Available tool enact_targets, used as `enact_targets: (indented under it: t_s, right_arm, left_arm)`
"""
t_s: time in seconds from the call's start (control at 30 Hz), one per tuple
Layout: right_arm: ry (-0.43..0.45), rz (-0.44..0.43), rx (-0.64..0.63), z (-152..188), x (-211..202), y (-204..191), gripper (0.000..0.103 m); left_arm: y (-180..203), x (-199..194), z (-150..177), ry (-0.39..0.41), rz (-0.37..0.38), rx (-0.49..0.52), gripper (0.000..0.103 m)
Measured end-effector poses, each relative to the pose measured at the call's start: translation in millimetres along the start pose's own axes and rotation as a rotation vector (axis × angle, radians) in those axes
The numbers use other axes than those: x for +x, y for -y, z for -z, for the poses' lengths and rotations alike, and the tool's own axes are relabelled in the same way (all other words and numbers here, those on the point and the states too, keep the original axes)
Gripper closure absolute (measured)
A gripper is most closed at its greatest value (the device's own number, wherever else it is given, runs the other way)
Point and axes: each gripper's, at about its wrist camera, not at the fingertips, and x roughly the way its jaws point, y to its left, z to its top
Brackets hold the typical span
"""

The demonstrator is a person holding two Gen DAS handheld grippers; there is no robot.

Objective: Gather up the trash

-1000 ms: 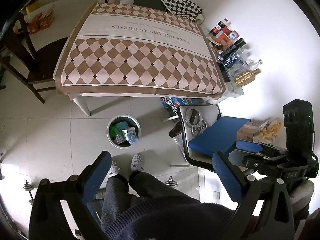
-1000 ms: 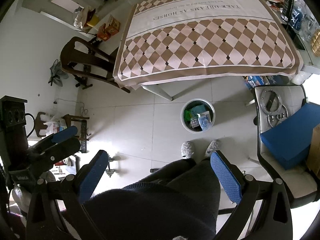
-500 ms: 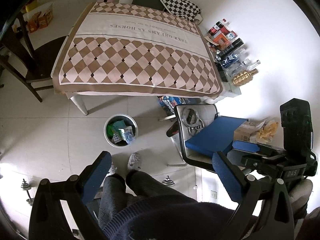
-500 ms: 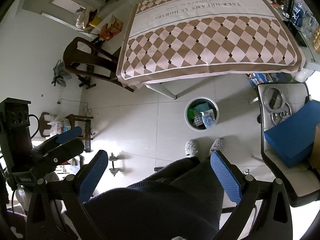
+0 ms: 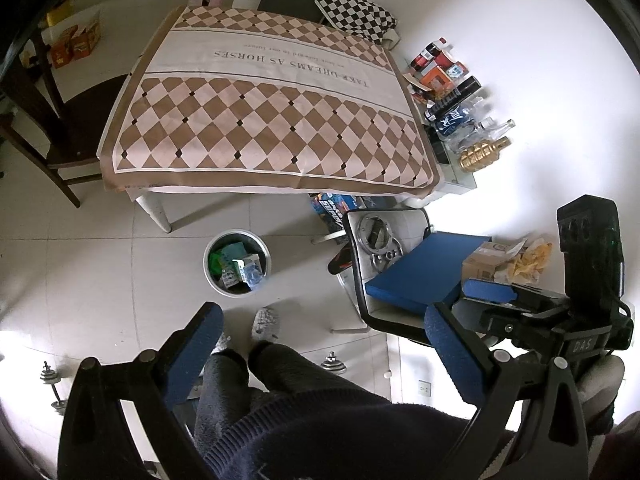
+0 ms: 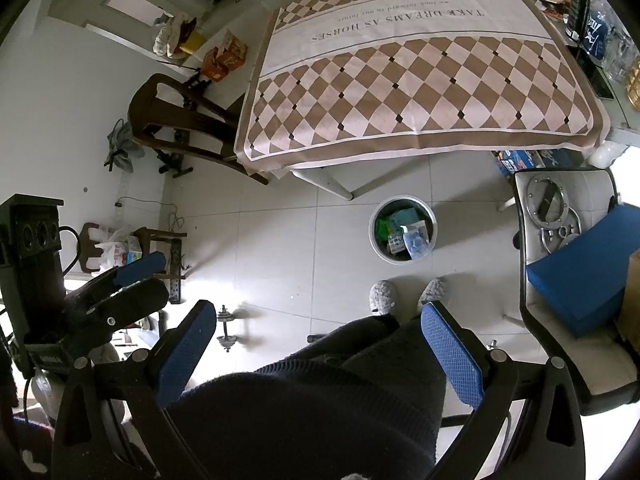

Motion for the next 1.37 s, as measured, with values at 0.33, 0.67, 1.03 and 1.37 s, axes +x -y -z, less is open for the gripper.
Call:
enact_targets:
  t_s: [0.33,0.67,1.03,1.37]
  right_arm:
    - [0.001,-0.002,-0.001,0.6,0.2,0.5,0.000]
    - [0.001,-0.002,0.002,0.2,1.3,-0.9,0.000]
    - [0.000,0.000,0.000,-0.2,0.7,-0.5,0.000]
    - [-0.009,-0.005,-0.004,-1.3,-1.3,0.6,0.000]
  left_arm:
    - [-2.0,-1.1,-2.2,-0.001,0.001,0.000,0.000]
    - [-3.2,-1.7,-4.1,-0.004,0.003,0.003,0.000]
    - [-2.9,-1.7,-4.5,-0.004,0.003,0.004,0.000]
    - [-4.2,-2.9,-6.2,-0.001,0.014,0.000,0.000]
